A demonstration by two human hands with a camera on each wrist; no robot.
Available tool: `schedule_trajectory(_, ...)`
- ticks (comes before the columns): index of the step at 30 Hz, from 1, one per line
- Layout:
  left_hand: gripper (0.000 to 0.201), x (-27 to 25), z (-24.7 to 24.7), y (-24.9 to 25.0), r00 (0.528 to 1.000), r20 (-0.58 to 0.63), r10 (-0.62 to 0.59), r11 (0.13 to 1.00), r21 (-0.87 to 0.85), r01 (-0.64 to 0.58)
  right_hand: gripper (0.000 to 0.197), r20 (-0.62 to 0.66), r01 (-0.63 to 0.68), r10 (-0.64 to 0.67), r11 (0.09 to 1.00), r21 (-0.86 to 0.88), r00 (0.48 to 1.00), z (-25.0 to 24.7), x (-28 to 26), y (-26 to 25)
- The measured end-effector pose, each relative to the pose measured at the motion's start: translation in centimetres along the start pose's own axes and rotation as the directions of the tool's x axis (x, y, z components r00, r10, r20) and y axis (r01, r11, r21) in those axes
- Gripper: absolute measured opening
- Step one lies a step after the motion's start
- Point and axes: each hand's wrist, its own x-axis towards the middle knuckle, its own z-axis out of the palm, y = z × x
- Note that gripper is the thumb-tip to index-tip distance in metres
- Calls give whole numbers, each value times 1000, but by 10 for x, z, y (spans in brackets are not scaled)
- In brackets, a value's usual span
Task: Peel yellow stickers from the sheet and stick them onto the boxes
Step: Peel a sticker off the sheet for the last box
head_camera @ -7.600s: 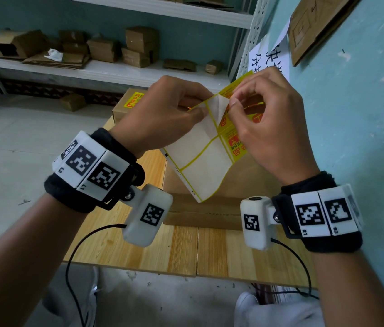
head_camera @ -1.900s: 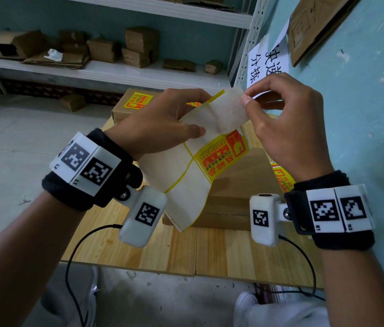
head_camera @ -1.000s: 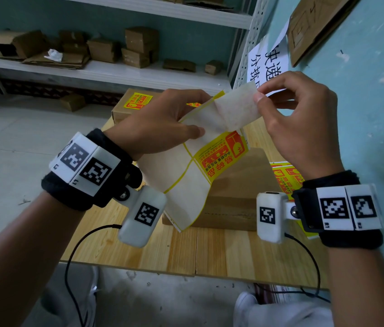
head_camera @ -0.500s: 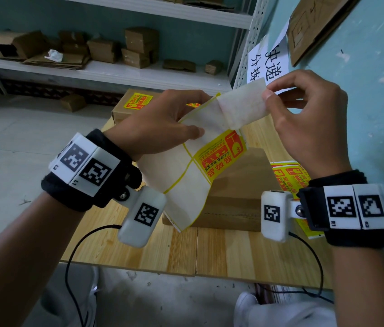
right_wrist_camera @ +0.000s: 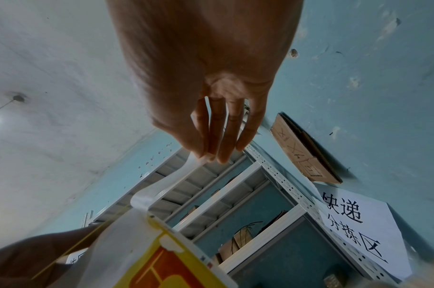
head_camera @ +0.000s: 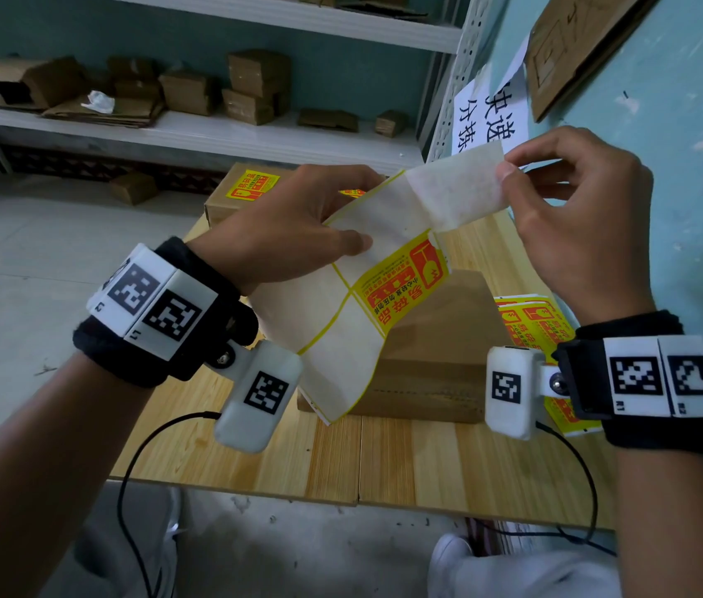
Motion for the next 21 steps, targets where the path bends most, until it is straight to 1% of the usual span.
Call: schedule_trajectory(21,41,-1,-1,-2,1000,18,-24,998,-65,26,13,-30,-25,24,1000,-18,999,-3,1,5)
